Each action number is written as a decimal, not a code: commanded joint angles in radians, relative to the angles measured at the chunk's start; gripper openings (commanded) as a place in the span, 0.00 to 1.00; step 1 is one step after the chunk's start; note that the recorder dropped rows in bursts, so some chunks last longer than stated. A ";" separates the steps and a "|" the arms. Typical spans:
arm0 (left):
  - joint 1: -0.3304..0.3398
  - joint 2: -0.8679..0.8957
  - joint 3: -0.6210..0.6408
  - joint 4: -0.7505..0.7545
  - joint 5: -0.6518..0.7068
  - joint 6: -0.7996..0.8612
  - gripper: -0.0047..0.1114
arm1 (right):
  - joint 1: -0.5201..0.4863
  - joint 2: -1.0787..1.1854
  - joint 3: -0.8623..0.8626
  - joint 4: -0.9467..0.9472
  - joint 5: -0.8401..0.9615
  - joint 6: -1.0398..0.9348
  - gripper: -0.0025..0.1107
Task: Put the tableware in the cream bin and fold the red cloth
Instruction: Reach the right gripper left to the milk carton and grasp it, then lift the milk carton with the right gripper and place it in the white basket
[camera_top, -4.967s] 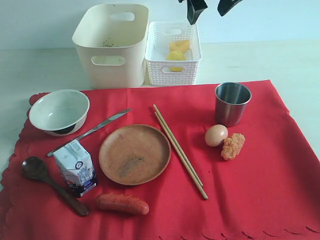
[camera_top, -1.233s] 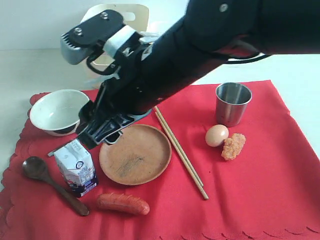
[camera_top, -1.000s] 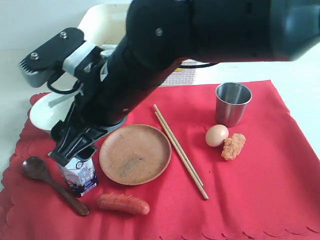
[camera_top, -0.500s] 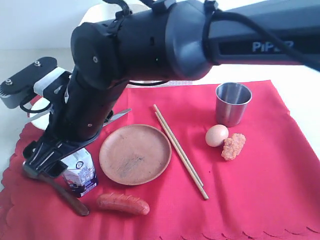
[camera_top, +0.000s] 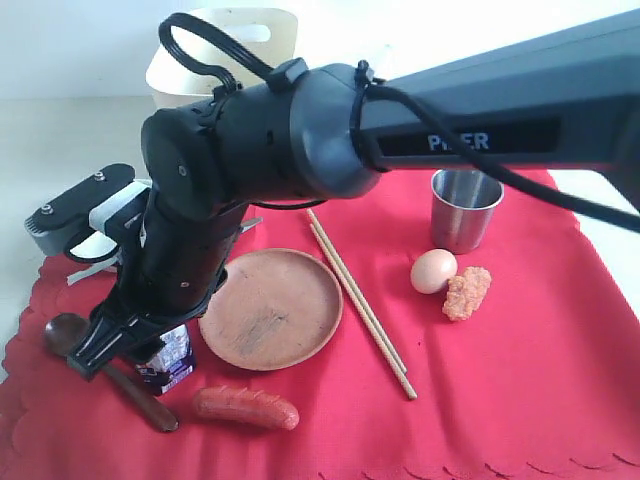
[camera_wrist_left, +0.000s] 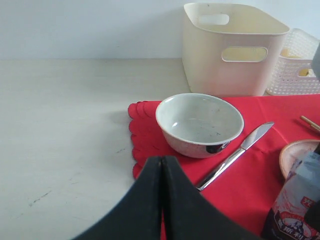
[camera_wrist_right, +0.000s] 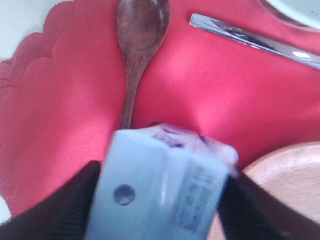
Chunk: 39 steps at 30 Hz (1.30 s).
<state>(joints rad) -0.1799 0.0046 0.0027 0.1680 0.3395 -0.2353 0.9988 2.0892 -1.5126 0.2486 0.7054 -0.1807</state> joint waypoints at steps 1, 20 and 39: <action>-0.006 -0.005 -0.003 0.003 -0.012 -0.004 0.05 | 0.002 -0.013 -0.011 -0.015 0.002 0.009 0.20; -0.006 -0.005 -0.003 0.003 -0.012 -0.004 0.05 | -0.108 -0.416 -0.011 -0.109 0.005 0.009 0.02; -0.006 -0.005 -0.003 0.003 -0.012 -0.004 0.05 | -0.457 -0.407 -0.011 -0.112 -0.118 0.007 0.02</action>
<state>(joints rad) -0.1799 0.0046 0.0027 0.1680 0.3395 -0.2353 0.5886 1.6641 -1.5126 0.1409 0.6636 -0.1706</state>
